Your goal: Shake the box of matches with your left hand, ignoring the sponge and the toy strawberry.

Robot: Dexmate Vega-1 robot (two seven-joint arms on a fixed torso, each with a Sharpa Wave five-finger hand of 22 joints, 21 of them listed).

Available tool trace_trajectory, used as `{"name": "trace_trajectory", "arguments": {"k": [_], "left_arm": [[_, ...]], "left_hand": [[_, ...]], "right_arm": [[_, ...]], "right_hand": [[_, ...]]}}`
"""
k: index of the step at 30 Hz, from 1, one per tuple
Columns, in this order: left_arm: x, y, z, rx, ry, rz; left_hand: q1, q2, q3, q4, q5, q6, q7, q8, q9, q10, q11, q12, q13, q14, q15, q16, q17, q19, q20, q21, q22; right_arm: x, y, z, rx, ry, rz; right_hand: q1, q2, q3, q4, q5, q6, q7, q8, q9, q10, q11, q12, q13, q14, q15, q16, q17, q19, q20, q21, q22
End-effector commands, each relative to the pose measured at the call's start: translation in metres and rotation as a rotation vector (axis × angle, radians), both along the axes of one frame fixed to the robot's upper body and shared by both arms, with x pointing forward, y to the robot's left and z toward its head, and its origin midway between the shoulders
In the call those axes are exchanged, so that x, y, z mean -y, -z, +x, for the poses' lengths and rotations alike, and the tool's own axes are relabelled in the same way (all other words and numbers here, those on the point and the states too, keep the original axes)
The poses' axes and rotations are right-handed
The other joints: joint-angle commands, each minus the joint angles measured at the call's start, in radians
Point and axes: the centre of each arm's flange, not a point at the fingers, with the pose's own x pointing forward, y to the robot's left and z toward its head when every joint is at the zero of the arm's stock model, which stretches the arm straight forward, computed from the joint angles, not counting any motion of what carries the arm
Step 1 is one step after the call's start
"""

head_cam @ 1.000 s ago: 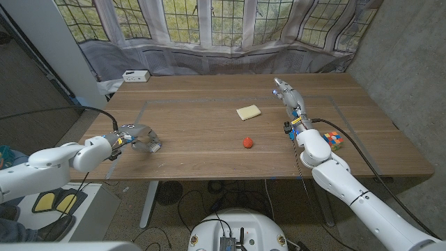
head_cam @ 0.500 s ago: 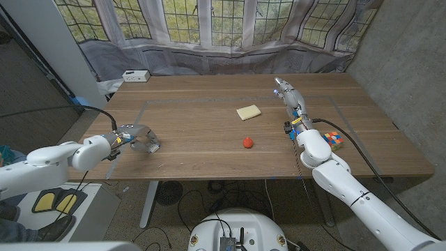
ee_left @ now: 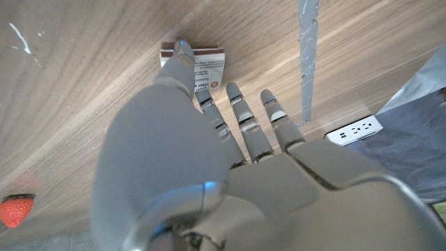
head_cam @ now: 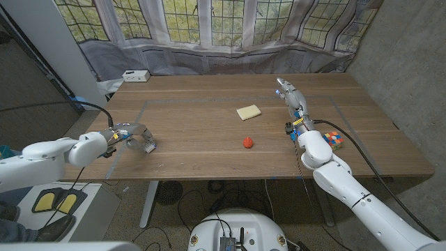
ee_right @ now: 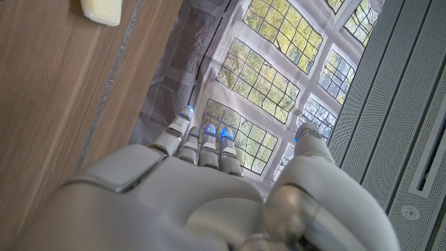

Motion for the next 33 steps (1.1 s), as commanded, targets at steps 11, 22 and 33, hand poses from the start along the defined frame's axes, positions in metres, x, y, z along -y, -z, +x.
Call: {"name": "trace_trajectory", "arguments": {"k": [11,22,33], "left_arm": [[-0.009,-0.019,-0.012,0.043,-0.029,-0.048],[-0.013,-0.027,-0.025,0.099,-0.040,-0.132],[-0.016,-0.033,-0.033,0.131,-0.017,-0.230]], "left_hand": [[-0.008,0.020,0.008,0.003,0.004,0.104,0.069,-0.002,0.001,0.207,-0.004,0.023,0.022,0.016,-0.102,-0.006,0.002,0.011,0.006,-0.002,0.003],[-0.011,0.021,0.010,0.004,0.004,0.104,0.073,-0.007,0.002,0.208,-0.003,0.021,0.024,0.021,-0.099,-0.008,0.002,0.015,0.009,-0.002,0.003],[-0.013,0.022,0.012,0.003,0.004,0.109,0.076,-0.010,0.002,0.211,0.000,0.020,0.026,0.027,-0.097,-0.009,0.002,0.020,0.010,-0.002,0.003]], "right_arm": [[-0.002,0.003,-0.001,0.013,0.001,0.010],[0.000,0.002,-0.001,0.033,0.000,0.010],[0.000,0.000,0.001,0.037,-0.009,0.003]], "right_hand": [[-0.002,-0.003,0.001,0.005,0.000,0.006,-0.007,0.003,0.002,0.007,-0.001,0.005,0.006,0.006,0.003,0.008,0.001,0.000,0.010,0.001,0.003],[-0.003,-0.003,0.001,0.005,0.000,0.006,-0.006,0.003,0.002,0.010,0.001,0.006,0.006,0.006,0.002,0.008,0.001,0.001,0.009,0.001,0.003],[-0.003,-0.003,0.001,0.005,-0.001,0.006,-0.007,0.003,0.002,0.009,0.003,0.006,0.007,0.008,0.004,0.008,0.001,0.001,0.009,0.001,0.003]]}}
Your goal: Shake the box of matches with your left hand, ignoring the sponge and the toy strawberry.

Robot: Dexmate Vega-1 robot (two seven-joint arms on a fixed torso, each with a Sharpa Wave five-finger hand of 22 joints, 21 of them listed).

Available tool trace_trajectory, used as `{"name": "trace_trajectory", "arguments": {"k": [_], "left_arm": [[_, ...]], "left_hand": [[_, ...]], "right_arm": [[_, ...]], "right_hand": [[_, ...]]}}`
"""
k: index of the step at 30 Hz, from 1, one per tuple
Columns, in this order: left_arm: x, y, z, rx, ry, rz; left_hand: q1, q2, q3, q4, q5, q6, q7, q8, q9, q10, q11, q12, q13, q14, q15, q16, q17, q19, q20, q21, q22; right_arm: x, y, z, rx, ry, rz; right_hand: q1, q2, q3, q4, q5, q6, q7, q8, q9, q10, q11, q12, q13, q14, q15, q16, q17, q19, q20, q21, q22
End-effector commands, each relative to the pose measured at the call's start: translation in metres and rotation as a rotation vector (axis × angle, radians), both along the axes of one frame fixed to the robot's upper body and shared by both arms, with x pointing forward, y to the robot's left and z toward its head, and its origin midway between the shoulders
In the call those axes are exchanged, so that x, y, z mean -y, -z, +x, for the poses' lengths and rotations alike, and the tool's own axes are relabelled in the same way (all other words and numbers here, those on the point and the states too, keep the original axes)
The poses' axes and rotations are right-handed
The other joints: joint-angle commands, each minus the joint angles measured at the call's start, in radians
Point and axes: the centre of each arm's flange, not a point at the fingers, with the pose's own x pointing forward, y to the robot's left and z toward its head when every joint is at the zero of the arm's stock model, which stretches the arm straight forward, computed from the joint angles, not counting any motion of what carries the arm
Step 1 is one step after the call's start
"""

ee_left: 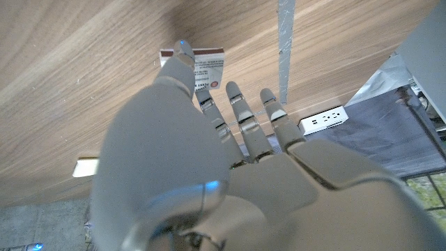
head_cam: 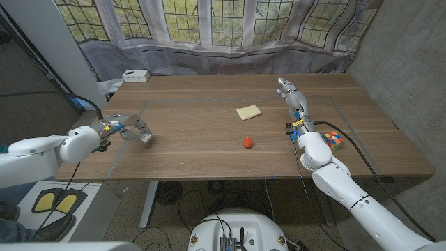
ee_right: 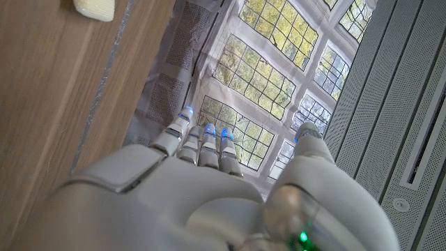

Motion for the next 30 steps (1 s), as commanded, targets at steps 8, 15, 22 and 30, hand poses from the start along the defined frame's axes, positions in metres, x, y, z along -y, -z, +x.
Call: {"name": "trace_trajectory", "arguments": {"k": [8,15,22,30], "left_arm": [[-0.0046,-0.0130,-0.0135,0.092,0.042,-0.155],[-0.0035,-0.0164,-0.0154,0.135,0.071,-0.223],[-0.0023,-0.0155,-0.0159,0.172,0.091,-0.291],[-0.0012,-0.0140,-0.0183,0.223,0.118,-0.358]], "left_hand": [[-0.014,0.019,0.013,0.002,0.004,0.100,0.079,0.000,0.004,0.211,-0.001,0.018,0.026,0.014,-0.095,-0.003,0.001,0.014,0.006,-0.002,0.002],[-0.013,0.020,0.015,0.000,0.004,0.105,0.079,-0.002,0.004,0.215,-0.003,0.018,0.028,0.019,-0.094,-0.003,0.002,0.016,0.006,-0.003,0.003],[-0.012,0.022,0.018,-0.001,0.005,0.105,0.080,-0.004,0.004,0.216,0.001,0.018,0.030,0.025,-0.095,-0.002,0.002,0.017,0.006,-0.003,0.003],[-0.005,0.018,0.022,-0.006,0.005,0.096,0.074,-0.011,0.005,0.200,-0.005,0.011,0.033,0.027,-0.097,-0.005,0.001,0.017,0.011,-0.004,0.003]], "right_arm": [[0.0032,-0.0002,-0.0012,0.008,-0.003,-0.005],[0.0060,0.0006,-0.0044,0.012,0.002,0.006],[0.0075,0.0023,-0.0041,0.012,0.001,0.003],[0.0061,0.0007,-0.0023,0.018,-0.009,0.003]], "right_hand": [[-0.003,-0.004,0.000,0.005,-0.001,0.005,-0.006,0.003,0.002,0.007,-0.001,0.006,0.001,0.007,0.002,0.008,0.002,0.007,0.003,0.002,0.003],[-0.003,-0.003,0.000,0.005,-0.001,0.006,-0.005,0.003,0.002,0.008,-0.002,0.006,0.001,0.007,0.003,0.008,0.002,0.007,0.003,0.002,0.003],[-0.003,-0.004,0.000,0.005,-0.001,0.006,-0.006,0.003,0.002,0.007,-0.001,0.006,0.002,0.008,0.003,0.008,0.002,0.008,0.004,0.002,0.003],[-0.003,-0.003,0.000,0.004,-0.001,0.006,-0.006,0.003,0.002,0.007,-0.002,0.005,0.002,0.008,0.003,0.008,0.002,0.007,0.004,0.002,0.003]]}}
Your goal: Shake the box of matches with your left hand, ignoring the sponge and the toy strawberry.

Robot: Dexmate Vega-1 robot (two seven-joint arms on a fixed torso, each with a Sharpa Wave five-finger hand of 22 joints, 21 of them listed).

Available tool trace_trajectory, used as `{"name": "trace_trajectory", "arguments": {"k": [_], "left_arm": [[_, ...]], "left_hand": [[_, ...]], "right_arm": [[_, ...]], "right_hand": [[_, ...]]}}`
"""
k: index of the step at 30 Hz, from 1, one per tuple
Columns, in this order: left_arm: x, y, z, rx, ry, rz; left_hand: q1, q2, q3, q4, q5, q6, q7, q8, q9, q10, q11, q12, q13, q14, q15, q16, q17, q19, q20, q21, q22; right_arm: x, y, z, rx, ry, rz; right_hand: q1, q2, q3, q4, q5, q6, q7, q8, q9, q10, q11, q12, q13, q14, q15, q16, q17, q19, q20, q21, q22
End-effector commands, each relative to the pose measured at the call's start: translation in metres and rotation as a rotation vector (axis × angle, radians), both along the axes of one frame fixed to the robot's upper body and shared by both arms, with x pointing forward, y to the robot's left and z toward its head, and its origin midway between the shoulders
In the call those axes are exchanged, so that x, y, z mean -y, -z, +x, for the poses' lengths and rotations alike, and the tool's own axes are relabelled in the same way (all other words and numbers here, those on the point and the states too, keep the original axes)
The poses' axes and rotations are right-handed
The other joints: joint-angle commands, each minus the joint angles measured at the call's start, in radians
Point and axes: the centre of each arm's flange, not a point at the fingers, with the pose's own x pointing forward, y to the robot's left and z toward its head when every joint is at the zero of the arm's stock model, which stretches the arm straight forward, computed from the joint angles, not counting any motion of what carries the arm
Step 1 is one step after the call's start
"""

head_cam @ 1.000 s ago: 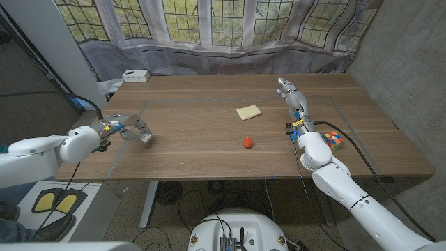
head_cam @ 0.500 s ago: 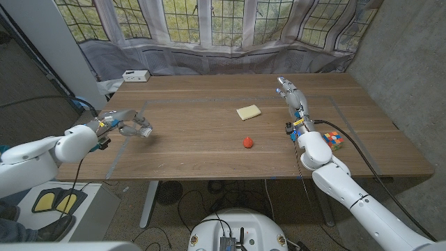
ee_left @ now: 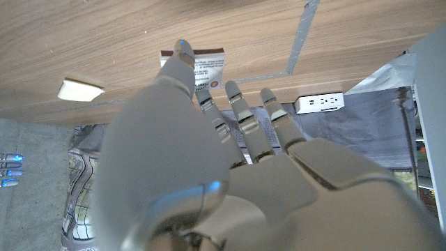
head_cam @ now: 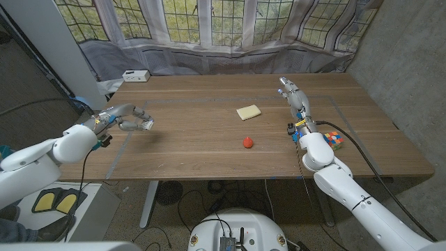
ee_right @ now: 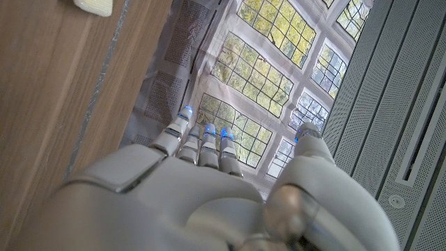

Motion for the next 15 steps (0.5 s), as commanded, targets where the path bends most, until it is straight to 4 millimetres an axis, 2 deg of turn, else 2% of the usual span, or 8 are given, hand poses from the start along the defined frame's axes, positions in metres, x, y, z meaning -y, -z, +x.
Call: {"name": "trace_trajectory", "arguments": {"k": [1,15], "left_arm": [[0.001,0.001,-0.004,0.086,0.039,-0.117],[0.008,-0.005,-0.015,0.265,0.091,-0.267]], "left_hand": [[-0.005,0.019,0.015,0.001,0.007,0.084,0.069,0.001,0.006,0.198,-0.002,0.011,0.034,0.014,-0.094,-0.001,0.001,0.007,0.001,-0.004,0.003],[-0.007,0.013,0.014,0.001,0.007,0.080,0.057,-0.005,0.006,0.189,-0.006,0.007,0.038,0.018,-0.089,-0.002,0.001,0.012,0.001,-0.003,0.003]], "right_arm": [[0.000,-0.001,0.001,0.008,-0.010,0.002],[0.000,-0.001,-0.001,0.024,-0.019,-0.005]], "right_hand": [[-0.003,-0.003,0.000,0.004,-0.001,0.006,-0.006,0.003,0.002,0.007,-0.002,0.005,0.002,0.008,0.004,0.008,0.002,0.007,0.004,0.002,0.003],[-0.003,-0.003,0.000,0.004,-0.001,0.009,-0.004,0.004,0.002,0.011,0.000,0.007,0.002,0.009,0.002,0.008,0.002,0.010,0.002,0.002,0.003]]}}
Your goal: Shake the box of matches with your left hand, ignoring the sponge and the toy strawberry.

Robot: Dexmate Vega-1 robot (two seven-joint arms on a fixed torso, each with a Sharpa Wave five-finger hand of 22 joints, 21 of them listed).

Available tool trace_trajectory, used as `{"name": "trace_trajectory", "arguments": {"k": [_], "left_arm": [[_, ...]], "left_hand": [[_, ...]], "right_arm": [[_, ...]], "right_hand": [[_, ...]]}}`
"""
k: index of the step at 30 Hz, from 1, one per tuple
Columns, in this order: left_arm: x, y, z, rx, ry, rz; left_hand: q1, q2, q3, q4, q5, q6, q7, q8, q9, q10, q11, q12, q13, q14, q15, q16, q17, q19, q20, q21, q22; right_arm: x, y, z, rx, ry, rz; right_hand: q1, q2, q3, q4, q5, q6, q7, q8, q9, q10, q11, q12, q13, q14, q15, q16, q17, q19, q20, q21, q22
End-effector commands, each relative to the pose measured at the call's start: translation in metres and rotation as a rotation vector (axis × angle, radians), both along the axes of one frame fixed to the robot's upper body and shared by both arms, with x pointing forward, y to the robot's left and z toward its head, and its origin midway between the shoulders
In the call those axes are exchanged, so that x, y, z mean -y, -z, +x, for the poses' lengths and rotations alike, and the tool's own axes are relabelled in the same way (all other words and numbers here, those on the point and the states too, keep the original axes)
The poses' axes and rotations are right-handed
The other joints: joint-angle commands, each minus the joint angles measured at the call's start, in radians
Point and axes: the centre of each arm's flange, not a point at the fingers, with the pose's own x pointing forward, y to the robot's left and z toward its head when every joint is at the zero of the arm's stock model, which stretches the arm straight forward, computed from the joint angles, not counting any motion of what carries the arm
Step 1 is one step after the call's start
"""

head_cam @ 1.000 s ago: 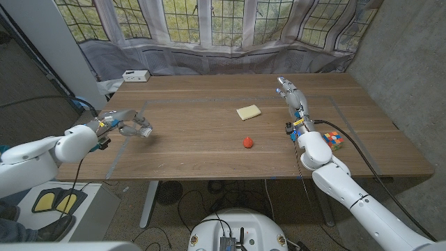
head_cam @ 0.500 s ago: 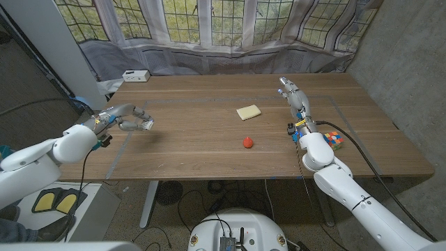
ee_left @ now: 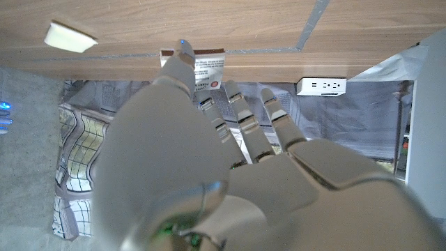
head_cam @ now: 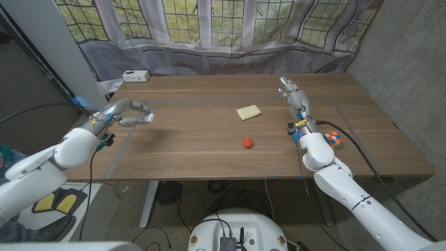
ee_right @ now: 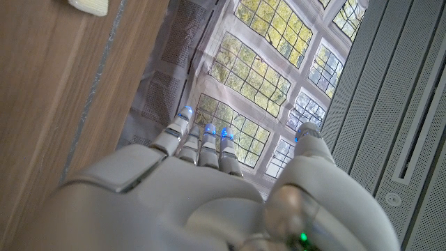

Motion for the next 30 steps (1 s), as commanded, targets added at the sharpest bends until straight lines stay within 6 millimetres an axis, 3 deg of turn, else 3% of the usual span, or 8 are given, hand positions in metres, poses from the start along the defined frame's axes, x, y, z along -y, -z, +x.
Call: {"name": "trace_trajectory", "arguments": {"k": [1,10,19,30], "left_arm": [[0.005,-0.001,-0.007,0.140,0.049,-0.168],[0.021,-0.002,0.010,0.194,0.143,-0.306],[0.049,-0.017,0.028,0.227,0.236,-0.382],[0.077,-0.022,0.028,0.259,0.270,-0.431]], "left_hand": [[-0.007,0.013,0.010,0.005,0.006,0.075,0.061,0.003,0.006,0.190,-0.004,0.007,0.038,0.010,-0.086,-0.002,0.001,0.012,0.001,-0.003,0.003],[-0.009,0.014,0.011,0.007,0.006,0.077,0.061,0.002,0.006,0.192,-0.007,0.007,0.040,0.013,-0.085,-0.001,0.002,0.012,0.006,-0.004,0.003],[-0.010,0.014,0.014,0.007,0.007,0.080,0.056,0.001,0.007,0.194,-0.006,0.006,0.041,0.016,-0.085,-0.002,0.001,0.012,0.009,-0.005,0.003],[-0.012,0.015,0.016,0.008,0.008,0.082,0.059,0.000,0.008,0.196,-0.008,0.005,0.043,0.019,-0.085,-0.002,0.001,0.014,0.008,-0.005,0.003]], "right_arm": [[0.000,-0.001,-0.002,0.016,-0.012,-0.002],[0.002,-0.002,-0.004,0.015,-0.009,0.003],[0.005,-0.007,-0.004,0.020,-0.021,0.006],[0.020,-0.012,-0.007,0.026,-0.038,-0.001]], "right_hand": [[-0.003,-0.003,0.000,0.004,-0.001,0.009,-0.004,0.004,0.002,0.011,0.000,0.006,0.002,0.009,0.002,0.008,0.002,0.010,0.001,0.003,0.003],[-0.003,-0.004,0.000,0.004,-0.001,0.010,-0.002,0.004,0.002,0.013,0.000,0.007,0.002,0.011,0.002,0.009,0.002,0.012,0.000,0.003,0.003],[-0.004,-0.004,0.000,0.004,-0.001,0.010,-0.001,0.004,0.002,0.014,0.001,0.007,0.002,0.012,-0.001,0.009,0.002,0.014,-0.003,0.004,0.003],[-0.004,-0.004,0.000,0.004,-0.001,0.011,-0.001,0.004,0.002,0.015,0.001,0.007,0.002,0.014,-0.002,0.009,0.002,0.016,-0.006,0.004,0.003]]}}
